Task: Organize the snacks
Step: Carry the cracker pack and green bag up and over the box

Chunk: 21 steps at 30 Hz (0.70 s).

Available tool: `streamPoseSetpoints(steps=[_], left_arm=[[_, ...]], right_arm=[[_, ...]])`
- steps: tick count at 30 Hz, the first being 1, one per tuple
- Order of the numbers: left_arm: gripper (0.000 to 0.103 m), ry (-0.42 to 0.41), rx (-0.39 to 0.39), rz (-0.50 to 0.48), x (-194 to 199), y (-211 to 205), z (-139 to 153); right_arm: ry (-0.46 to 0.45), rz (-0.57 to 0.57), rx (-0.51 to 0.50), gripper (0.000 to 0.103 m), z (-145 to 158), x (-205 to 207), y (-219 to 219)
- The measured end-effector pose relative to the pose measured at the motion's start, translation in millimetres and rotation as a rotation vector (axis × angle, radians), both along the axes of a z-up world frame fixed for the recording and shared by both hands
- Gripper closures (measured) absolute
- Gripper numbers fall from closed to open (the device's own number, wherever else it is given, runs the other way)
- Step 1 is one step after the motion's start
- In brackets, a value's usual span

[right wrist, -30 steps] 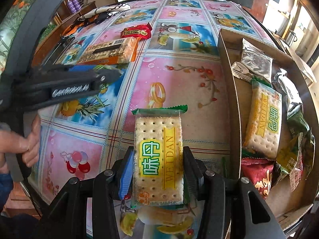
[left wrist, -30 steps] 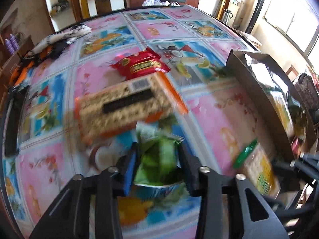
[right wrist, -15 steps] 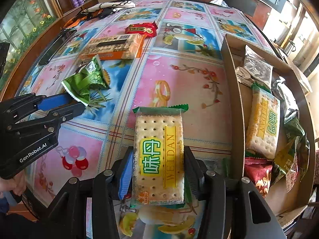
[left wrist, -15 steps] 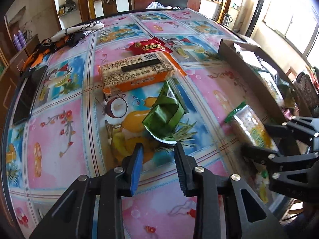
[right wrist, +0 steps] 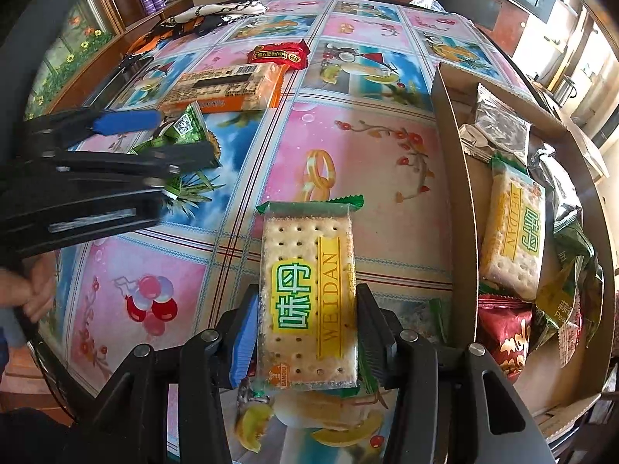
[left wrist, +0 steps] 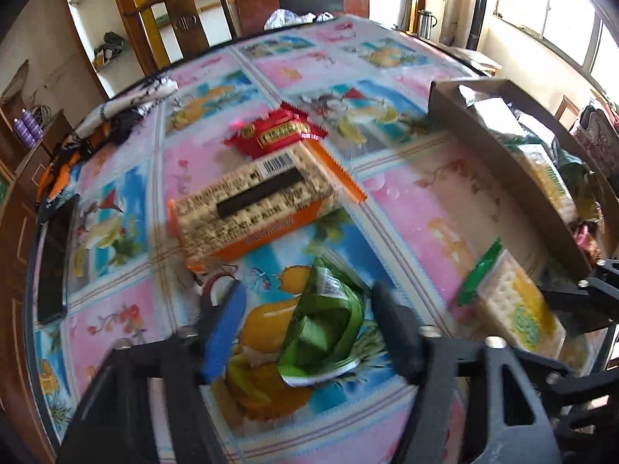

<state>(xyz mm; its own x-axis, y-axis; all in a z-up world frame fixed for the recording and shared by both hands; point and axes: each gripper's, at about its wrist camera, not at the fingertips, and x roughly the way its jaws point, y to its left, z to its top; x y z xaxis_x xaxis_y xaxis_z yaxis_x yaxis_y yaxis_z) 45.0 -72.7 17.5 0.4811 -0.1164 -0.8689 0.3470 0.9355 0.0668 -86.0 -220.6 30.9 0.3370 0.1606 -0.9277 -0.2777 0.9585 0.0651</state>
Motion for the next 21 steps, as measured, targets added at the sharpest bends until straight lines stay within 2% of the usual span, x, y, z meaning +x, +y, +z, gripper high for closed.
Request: streamPoseSetpoints(steps=[1, 3, 6, 13, 21], left_arm=[[0.065, 0.008, -0.001, 0.007, 0, 1, -3], [0.072, 0.003, -0.019, 0.026, -1, 4, -2], [0.073, -0.002, -0.004, 0.041, -7, 5, -3], [0.073, 0.003, -0.039, 0.078, -43, 7, -3], [0.074, 0.018, -0.058, 0.084, -48, 8, -3]], right_arm=[[0.000, 0.002, 0.001, 0.051, 0, 0, -1], [0.000, 0.004, 0.002, 0.051, 0, 0, -1], [-0.003, 0.010, -0.009, 0.050, 0, 0, 1], [-0.006, 0.030, -0.038, 0.050, 0, 1, 5], [-0.003, 0.035, -0.044, 0.050, 0, 3, 5]])
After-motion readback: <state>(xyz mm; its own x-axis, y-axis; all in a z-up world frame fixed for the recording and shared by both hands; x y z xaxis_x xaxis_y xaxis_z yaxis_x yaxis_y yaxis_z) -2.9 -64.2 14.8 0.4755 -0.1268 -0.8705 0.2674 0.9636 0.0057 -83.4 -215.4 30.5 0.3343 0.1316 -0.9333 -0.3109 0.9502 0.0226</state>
